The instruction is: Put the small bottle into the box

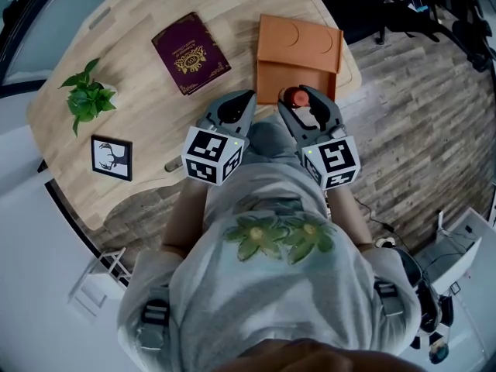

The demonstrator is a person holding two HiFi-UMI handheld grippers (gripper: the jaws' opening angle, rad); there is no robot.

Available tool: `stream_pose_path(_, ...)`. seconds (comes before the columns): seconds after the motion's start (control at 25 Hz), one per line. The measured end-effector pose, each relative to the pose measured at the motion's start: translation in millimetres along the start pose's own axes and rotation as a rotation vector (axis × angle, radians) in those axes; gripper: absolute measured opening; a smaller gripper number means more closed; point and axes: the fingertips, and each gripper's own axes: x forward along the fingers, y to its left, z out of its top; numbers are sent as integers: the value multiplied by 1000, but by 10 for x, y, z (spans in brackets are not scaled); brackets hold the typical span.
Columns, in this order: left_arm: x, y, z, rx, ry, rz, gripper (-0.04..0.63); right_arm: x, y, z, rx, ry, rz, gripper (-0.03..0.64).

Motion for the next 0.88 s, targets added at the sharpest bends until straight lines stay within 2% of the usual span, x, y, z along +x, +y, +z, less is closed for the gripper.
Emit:
stream_pose_path(0.4,113,15,34,-5,18,-6,8,117,-79,-81,-25,27,8,216)
stream_pose_path(0.88,222,26,3,-15,46,-23,7,209,-126,-80,-2,28,15,216)
